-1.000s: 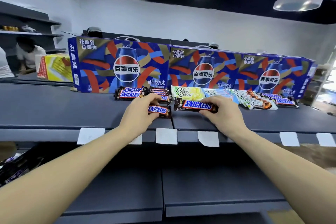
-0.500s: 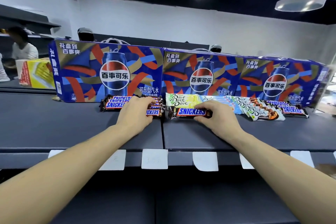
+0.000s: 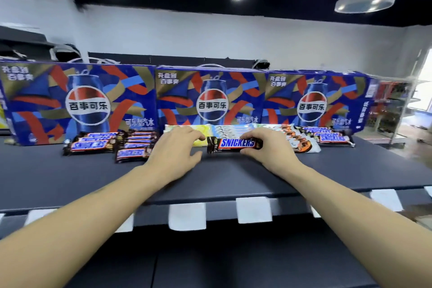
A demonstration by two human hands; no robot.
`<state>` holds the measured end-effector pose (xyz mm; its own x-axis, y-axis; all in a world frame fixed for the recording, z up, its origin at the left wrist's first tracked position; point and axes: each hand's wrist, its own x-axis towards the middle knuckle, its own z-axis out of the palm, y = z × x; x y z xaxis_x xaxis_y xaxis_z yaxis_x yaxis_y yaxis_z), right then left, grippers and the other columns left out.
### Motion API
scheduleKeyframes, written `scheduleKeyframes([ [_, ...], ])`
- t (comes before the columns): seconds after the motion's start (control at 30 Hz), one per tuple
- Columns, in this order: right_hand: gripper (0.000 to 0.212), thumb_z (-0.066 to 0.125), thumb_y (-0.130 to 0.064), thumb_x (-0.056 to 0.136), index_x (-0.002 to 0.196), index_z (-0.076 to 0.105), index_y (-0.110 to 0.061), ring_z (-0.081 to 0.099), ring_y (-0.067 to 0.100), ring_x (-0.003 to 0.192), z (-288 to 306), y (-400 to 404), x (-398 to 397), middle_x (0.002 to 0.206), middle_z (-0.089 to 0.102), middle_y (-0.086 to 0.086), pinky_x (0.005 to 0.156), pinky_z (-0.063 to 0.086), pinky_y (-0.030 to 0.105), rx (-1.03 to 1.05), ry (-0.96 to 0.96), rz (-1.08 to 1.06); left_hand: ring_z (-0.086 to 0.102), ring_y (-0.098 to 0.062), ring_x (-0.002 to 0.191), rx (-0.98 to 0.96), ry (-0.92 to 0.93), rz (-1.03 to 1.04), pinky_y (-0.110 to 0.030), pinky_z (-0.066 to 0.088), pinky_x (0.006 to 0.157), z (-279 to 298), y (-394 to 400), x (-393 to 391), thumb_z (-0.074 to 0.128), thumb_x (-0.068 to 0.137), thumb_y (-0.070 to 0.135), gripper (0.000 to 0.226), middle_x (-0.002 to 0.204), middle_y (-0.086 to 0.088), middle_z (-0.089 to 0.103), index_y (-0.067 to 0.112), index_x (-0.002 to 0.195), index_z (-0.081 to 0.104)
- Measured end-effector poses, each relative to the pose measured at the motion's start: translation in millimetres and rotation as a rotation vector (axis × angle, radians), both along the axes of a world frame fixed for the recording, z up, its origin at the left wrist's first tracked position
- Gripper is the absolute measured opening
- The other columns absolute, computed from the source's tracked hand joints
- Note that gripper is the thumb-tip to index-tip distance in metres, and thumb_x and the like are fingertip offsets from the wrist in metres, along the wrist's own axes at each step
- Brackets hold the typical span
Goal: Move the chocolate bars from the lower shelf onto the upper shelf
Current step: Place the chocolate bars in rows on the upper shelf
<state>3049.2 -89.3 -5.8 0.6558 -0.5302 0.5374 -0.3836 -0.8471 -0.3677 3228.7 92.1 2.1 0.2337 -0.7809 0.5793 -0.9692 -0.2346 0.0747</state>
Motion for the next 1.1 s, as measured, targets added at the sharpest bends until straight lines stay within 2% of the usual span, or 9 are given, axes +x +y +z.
scheduleKeyframes([
  [0.17,0.036,0.08,-0.037,0.077,0.111,0.072,-0.031,0.059,0.012,0.109,4,-49,-52,0.115,0.068,-0.011,0.092,0.046,0.03,-0.01,0.007,-0.035,0.052,-0.02,0.114,0.039,-0.009,0.001,-0.034,0.042,0.095,-6,-45,-49,0.06,0.086,0.033,0.036,0.119,0.004,0.061,0.023,0.121,0.06],
  [0.27,0.038,0.082,-0.036,0.075,0.111,0.072,-0.03,0.06,0.013,0.108,6,-76,-81,0.115,0.068,-0.009,0.095,0.047,0.035,0.014,-0.02,-0.028,0.053,-0.02,0.114,0.03,-0.007,-0.003,-0.034,0.042,0.094,-4,-69,-75,0.061,0.086,0.033,0.035,0.119,0.004,0.061,0.023,0.12,0.06],
  [0.37,0.037,0.081,-0.033,0.076,0.112,0.072,-0.029,0.06,0.014,0.11,7,-100,-111,0.117,0.068,-0.008,0.093,0.047,0.032,0.013,-0.033,-0.037,0.054,-0.02,0.111,0.031,0.0,-0.005,-0.034,0.044,0.09,-2,-94,-101,0.059,0.086,0.033,0.034,0.118,0.005,0.061,0.024,0.119,0.061],
  [0.43,0.038,0.081,-0.034,0.077,0.113,0.071,-0.029,0.059,0.015,0.108,7,-115,-130,0.117,0.068,-0.007,0.089,0.046,0.03,0.004,-0.021,-0.06,0.054,-0.021,0.111,0.033,-0.001,0.0,-0.034,0.044,0.087,-1,-110,-117,0.058,0.087,0.033,0.032,0.115,0.005,0.061,0.024,0.118,0.061],
  [0.6,0.035,0.081,-0.034,0.077,0.11,0.071,-0.031,0.06,0.015,0.102,4,-149,-169,0.113,0.068,-0.007,0.087,0.049,0.035,0.033,-0.024,-0.106,0.055,-0.02,0.111,0.022,0.016,-0.045,-0.036,0.046,0.089,3,-151,-149,0.058,0.087,0.034,0.032,0.117,0.006,0.06,0.025,0.118,0.061],
  [0.8,0.035,0.081,-0.032,0.078,0.111,0.071,-0.029,0.06,0.013,0.102,0,-182,-189,0.113,0.068,-0.008,0.084,0.046,0.028,0.035,-0.016,-0.137,0.053,-0.019,0.112,0.021,0.005,-0.094,-0.039,0.046,0.092,4,-188,-170,0.057,0.089,0.036,0.03,0.117,0.006,0.06,0.027,0.116,0.061],
  [1.0,0.035,0.08,-0.032,0.078,0.112,0.071,-0.029,0.058,0.018,0.11,-11,-206,-197,0.119,0.066,-0.005,0.092,0.048,0.035,0.045,0.047,-0.169,0.052,-0.017,0.11,0.029,-0.007,-0.1,-0.032,0.043,0.086,-1,-211,-177,0.056,0.088,0.034,0.027,0.113,0.006,0.06,0.027,0.114,0.062],
  [1.1,0.035,0.081,-0.032,0.077,0.111,0.071,-0.028,0.056,0.017,0.111,-12,-216,-198,0.119,0.064,-0.005,0.091,0.046,0.032,0.037,0.054,-0.173,0.052,-0.017,0.11,0.035,-0.011,-0.104,-0.032,0.043,0.088,-2,-217,-179,0.056,0.088,0.035,0.028,0.112,0.007,0.06,0.028,0.115,0.062],
])
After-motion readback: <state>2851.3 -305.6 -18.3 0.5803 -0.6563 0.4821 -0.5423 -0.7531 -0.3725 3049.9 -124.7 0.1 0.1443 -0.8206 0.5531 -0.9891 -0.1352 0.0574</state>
